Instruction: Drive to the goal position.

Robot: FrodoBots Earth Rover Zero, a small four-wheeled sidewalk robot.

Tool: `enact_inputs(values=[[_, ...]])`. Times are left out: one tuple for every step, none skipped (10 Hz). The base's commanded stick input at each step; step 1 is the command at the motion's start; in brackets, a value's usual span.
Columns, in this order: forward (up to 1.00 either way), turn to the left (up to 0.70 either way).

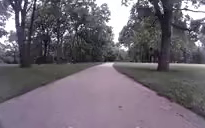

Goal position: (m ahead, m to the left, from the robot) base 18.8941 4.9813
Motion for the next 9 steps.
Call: enact_inputs(values=[[0.7,0.0],[0.7,0.0],[0.7,0.0],[0.7,0.0],[0.7,0.0],[0.7,0.0],[0.7,0.0],[0.7,0.0],[0.7,0.0]])
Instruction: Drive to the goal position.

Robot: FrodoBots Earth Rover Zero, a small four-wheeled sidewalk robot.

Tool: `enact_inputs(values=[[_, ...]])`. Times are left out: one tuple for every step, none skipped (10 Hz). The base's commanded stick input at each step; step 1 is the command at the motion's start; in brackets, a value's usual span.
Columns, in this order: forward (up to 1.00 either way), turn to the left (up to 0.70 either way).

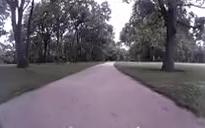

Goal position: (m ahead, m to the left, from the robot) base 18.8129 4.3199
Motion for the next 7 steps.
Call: enact_inputs(values=[[0.7,0.0],[0.7,0.0],[0.7,0.0],[0.7,0.0],[0.7,0.0],[0.7,0.0],[0.7,0.0]])
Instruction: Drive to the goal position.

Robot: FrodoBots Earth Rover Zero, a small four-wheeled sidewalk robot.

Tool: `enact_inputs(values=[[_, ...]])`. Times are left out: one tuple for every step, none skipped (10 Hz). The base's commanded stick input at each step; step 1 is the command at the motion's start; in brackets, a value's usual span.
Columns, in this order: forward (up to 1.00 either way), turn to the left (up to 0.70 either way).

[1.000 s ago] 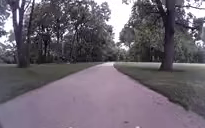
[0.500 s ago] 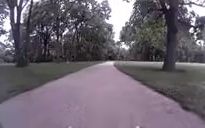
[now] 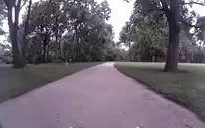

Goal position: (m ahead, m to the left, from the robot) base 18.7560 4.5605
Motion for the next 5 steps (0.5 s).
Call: enact_inputs(values=[[0.7,0.0],[0.7,0.0],[0.7,0.0],[0.7,0.0],[0.7,0.0]])
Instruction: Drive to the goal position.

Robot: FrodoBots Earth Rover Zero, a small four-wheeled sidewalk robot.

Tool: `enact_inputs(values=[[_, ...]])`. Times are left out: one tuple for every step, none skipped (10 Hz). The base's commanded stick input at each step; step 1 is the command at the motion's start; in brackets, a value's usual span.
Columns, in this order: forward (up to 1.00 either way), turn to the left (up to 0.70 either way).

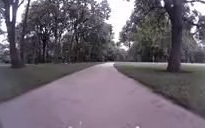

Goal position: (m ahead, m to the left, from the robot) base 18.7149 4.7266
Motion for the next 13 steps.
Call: enact_inputs(values=[[0.7,0.0],[0.7,0.0],[0.7,0.0],[0.7,0.0],[0.7,0.0],[0.7,0.0],[0.7,0.0],[0.7,0.0],[0.7,0.0],[0.7,0.0],[0.7,0.0],[0.7,0.0],[0.7,0.0]])
